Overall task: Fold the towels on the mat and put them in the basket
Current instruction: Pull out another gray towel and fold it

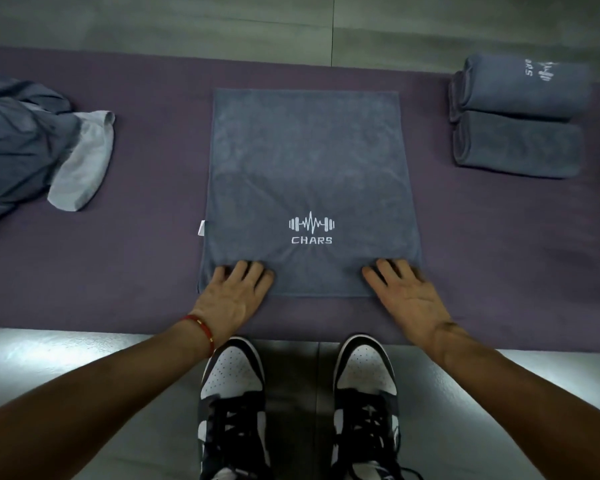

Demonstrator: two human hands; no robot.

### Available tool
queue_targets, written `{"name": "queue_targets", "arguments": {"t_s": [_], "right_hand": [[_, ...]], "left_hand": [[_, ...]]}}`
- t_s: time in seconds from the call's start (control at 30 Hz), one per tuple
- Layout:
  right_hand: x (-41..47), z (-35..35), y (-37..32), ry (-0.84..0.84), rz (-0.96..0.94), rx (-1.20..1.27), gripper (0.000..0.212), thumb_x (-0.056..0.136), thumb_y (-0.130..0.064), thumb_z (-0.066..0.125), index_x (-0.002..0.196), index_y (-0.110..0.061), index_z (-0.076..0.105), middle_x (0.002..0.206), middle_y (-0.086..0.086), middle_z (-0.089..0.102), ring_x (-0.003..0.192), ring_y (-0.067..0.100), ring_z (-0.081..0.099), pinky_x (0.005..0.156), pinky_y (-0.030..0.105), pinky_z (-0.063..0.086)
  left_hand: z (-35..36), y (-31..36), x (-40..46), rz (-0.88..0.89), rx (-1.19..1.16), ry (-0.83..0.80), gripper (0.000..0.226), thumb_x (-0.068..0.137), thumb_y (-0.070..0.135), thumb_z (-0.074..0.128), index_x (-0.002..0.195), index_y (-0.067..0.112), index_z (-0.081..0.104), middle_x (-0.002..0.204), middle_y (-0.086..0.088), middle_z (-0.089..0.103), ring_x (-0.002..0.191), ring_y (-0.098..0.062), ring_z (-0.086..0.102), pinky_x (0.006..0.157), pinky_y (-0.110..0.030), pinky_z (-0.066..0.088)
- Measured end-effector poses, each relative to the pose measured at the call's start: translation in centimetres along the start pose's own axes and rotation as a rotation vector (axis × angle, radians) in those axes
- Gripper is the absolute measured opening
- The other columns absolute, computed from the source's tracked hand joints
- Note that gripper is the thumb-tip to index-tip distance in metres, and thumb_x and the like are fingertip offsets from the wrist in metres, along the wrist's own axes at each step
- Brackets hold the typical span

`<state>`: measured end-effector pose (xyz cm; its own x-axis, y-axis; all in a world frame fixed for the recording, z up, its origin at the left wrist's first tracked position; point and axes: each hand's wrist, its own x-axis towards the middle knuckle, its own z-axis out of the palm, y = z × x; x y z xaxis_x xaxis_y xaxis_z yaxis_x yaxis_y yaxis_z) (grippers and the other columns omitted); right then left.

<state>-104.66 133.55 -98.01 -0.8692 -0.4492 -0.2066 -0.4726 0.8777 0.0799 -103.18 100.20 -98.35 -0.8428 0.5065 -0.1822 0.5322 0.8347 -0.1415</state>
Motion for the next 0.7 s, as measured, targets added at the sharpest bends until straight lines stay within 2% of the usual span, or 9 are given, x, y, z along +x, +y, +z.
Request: {"name": "queue_targets", "arguments": {"t_s": [0.1,0.17,0.23,0.33,0.4,0.47,0.53,0.63,0.7], "right_hand": [[0.5,0.1,0.3,0.153,0.166,0.167,0.038,0.071,-0.004,0.072,0.106,-0.016,0.066,0.102,0.002,0.064,0.094,0.029,0.061,0.074,0.043,0.056],[1.1,0.3,0.6,0.219,0.280,0.283,0.016,0.082,-0.015,0.057,0.096,-0.017,0.064,0.095,0.000,0.065,0.091,0.027,0.060,0.076,0.043,0.052],[1.3,0.5,1.1,0.237,0.285,0.318,0.024,0.087,-0.023,0.041,0.097,-0.017,0.062,0.095,0.001,0.065,0.090,0.026,0.058,0.078,0.042,0.048],[0.8,1.1,1.7,0.228,0.190,0.246,0.030,0.092,-0.023,0.037,0.111,-0.016,0.059,0.104,0.003,0.063,0.093,0.025,0.056,0.080,0.041,0.045],[0.4,1.4,2.4,0.249,0.131,0.218,0.029,0.096,-0.023,0.044,0.119,-0.014,0.058,0.110,0.004,0.062,0.096,0.025,0.056,0.082,0.040,0.045],[0.0,2.0,3.3,0.246,0.046,0.200,0.030,0.094,-0.018,0.059,0.124,-0.012,0.058,0.115,0.006,0.062,0.101,0.025,0.057,0.084,0.040,0.047],[-0.6,2.5,4.2,0.237,0.001,0.209,0.037,0.089,-0.010,0.066,0.125,-0.011,0.060,0.118,0.005,0.062,0.105,0.025,0.056,0.086,0.039,0.047],[-1.1,2.7,5.3,0.300,0.035,0.259,0.032,0.090,-0.015,0.054,0.120,-0.014,0.065,0.115,0.002,0.065,0.102,0.023,0.057,0.089,0.034,0.039],[-1.2,2.4,5.5,0.327,0.085,0.265,0.028,0.091,-0.015,0.057,0.116,-0.016,0.069,0.112,-0.001,0.068,0.100,0.022,0.060,0.089,0.035,0.038]], "left_hand": [[-0.4,-0.3,0.7,-0.154,-0.062,-0.003,0.044,0.072,0.008,0.069,0.114,0.013,0.060,0.109,-0.013,0.057,0.092,-0.034,0.056,0.067,-0.047,0.048],[-0.4,-1.4,0.5,-0.252,-0.122,0.015,0.032,0.070,0.008,0.068,0.102,0.010,0.064,0.097,-0.013,0.061,0.081,-0.036,0.059,0.063,-0.045,0.049],[0.0,-3.0,-0.2,-0.265,-0.262,0.034,0.028,0.074,0.019,0.052,0.098,0.011,0.062,0.091,-0.010,0.062,0.079,-0.036,0.061,0.064,-0.043,0.050],[0.7,-5.5,-1.0,-0.255,-0.487,0.091,0.032,0.087,0.028,0.039,0.107,0.014,0.060,0.095,-0.008,0.067,0.085,-0.034,0.065,0.071,-0.042,0.051],[1.2,-6.8,-1.1,-0.312,-0.535,0.110,0.027,0.095,0.027,0.046,0.110,0.013,0.062,0.098,-0.010,0.070,0.088,-0.033,0.066,0.077,-0.042,0.051],[1.7,-7.7,-0.9,-0.348,-0.585,0.086,0.019,0.098,0.017,0.056,0.111,0.008,0.066,0.101,-0.014,0.071,0.092,-0.035,0.066,0.085,-0.039,0.050],[2.2,-8.1,-0.9,-0.248,-0.535,0.098,0.019,0.096,0.008,0.056,0.111,0.005,0.067,0.104,-0.016,0.070,0.094,-0.036,0.065,0.090,-0.035,0.046],[2.4,-8.4,-1.9,-0.010,-0.423,0.171,0.031,0.082,0.002,0.064,0.113,0.003,0.066,0.108,-0.016,0.065,0.095,-0.029,0.059,0.094,-0.030,0.042],[1.6,-8.7,-2.8,-0.014,-0.412,0.156,0.041,0.072,-0.009,0.074,0.110,0.004,0.068,0.106,-0.014,0.066,0.092,-0.031,0.063,0.091,-0.030,0.044]]}}
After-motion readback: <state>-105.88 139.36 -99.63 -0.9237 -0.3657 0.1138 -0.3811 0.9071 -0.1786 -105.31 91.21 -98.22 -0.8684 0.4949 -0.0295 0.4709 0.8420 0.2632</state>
